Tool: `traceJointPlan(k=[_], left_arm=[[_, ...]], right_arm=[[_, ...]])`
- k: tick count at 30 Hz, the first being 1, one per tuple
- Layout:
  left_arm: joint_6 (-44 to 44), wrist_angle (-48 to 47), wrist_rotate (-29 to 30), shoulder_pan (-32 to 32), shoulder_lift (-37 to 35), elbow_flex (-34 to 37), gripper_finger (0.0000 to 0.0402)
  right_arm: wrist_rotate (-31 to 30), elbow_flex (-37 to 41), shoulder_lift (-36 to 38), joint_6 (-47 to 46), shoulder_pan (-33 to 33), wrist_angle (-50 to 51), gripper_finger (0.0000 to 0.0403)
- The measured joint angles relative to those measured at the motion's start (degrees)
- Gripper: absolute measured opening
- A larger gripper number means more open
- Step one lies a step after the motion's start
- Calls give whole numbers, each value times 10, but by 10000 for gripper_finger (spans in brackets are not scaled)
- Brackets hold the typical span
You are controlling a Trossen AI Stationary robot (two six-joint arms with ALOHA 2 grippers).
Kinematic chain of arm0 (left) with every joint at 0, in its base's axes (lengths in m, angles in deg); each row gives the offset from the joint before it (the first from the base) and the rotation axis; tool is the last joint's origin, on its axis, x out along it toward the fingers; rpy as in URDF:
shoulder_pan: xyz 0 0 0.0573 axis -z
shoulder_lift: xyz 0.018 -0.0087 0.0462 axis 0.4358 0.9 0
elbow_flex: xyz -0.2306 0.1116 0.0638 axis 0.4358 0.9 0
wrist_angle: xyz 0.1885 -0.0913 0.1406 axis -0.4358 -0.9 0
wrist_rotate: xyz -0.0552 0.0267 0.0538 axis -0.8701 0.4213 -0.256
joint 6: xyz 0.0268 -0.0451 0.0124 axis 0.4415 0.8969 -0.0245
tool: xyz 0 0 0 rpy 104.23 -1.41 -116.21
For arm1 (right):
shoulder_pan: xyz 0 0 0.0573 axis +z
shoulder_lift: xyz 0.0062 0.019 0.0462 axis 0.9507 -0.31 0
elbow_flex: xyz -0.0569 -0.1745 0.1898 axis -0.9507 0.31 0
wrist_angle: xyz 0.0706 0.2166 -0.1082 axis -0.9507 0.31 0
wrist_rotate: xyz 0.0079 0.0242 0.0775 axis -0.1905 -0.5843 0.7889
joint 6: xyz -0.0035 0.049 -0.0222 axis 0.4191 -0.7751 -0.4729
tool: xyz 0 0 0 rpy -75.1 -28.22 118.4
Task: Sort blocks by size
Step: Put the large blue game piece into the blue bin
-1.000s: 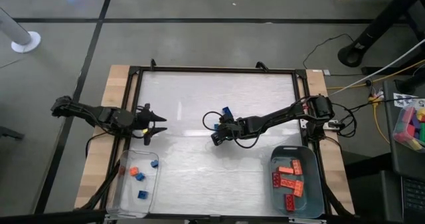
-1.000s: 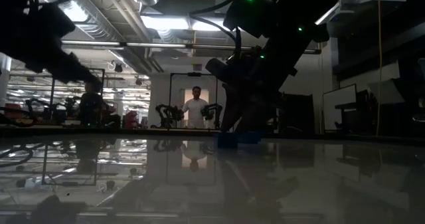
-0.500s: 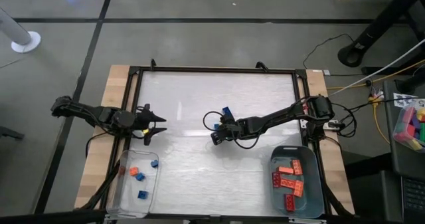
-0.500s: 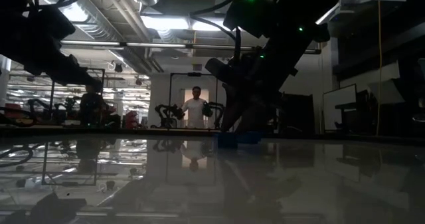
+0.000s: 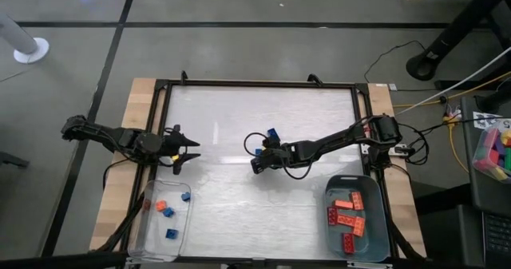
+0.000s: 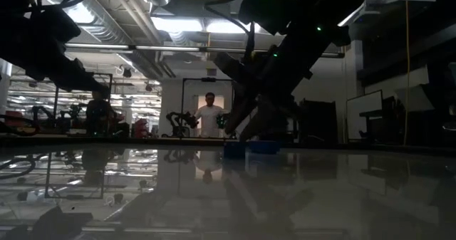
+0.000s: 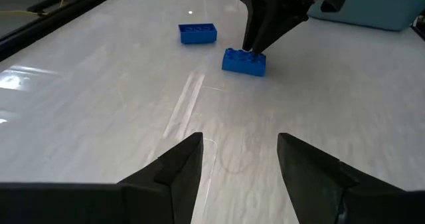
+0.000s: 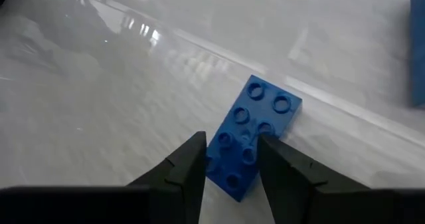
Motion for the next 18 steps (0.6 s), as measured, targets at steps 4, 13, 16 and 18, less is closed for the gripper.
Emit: traceJointPlan(k=[4, 13, 16, 18], left_arm=[[-3, 0, 0, 0, 0, 0, 182], [0, 0, 0, 0, 0, 0, 182], [-3, 0, 0, 0, 0, 0, 182], [-3, 0, 0, 0, 0, 0, 182]], right_arm=[[-1, 0, 0, 0, 0, -2, 140], [-18, 0, 0, -4, 0, -10, 259], [-31, 0, 0, -28, 0, -8, 293], [-36, 0, -4, -37, 0, -7, 305]])
